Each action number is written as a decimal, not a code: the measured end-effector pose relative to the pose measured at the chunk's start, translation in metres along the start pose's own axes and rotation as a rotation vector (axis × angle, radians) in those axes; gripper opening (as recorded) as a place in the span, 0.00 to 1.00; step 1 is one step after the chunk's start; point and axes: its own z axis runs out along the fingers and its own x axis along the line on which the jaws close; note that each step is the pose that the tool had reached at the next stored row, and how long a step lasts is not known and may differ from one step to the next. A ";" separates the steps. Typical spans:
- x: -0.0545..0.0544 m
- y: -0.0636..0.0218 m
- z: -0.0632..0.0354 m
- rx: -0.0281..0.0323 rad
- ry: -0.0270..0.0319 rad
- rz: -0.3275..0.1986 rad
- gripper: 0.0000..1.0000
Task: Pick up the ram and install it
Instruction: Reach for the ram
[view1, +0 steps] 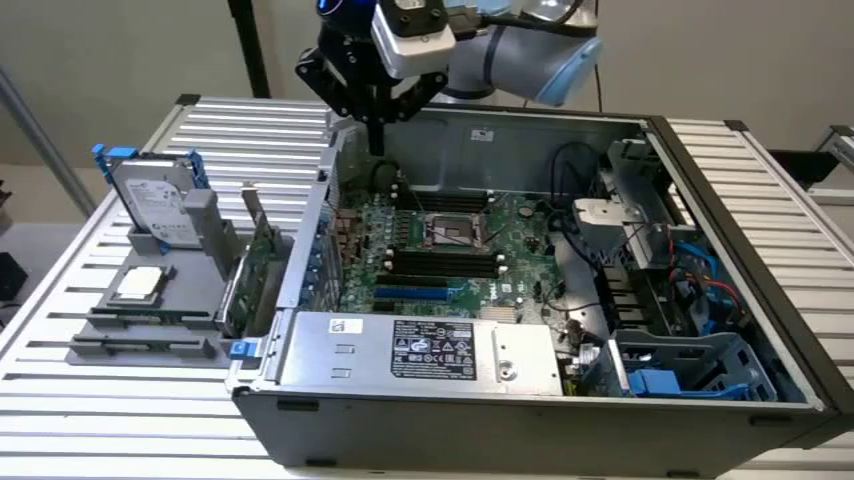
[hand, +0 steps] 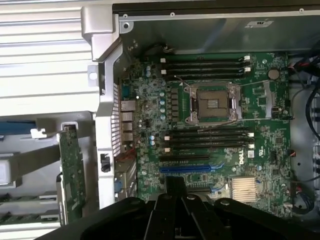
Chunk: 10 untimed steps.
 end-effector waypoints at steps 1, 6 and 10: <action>0.004 -0.0026 -0.0002 0.0000 0.0000 0.000 0.00; 0.026 -0.0133 -0.0010 0.0000 0.0000 0.000 0.00; 0.043 -0.0200 -0.0012 0.0009 -0.0001 0.000 0.00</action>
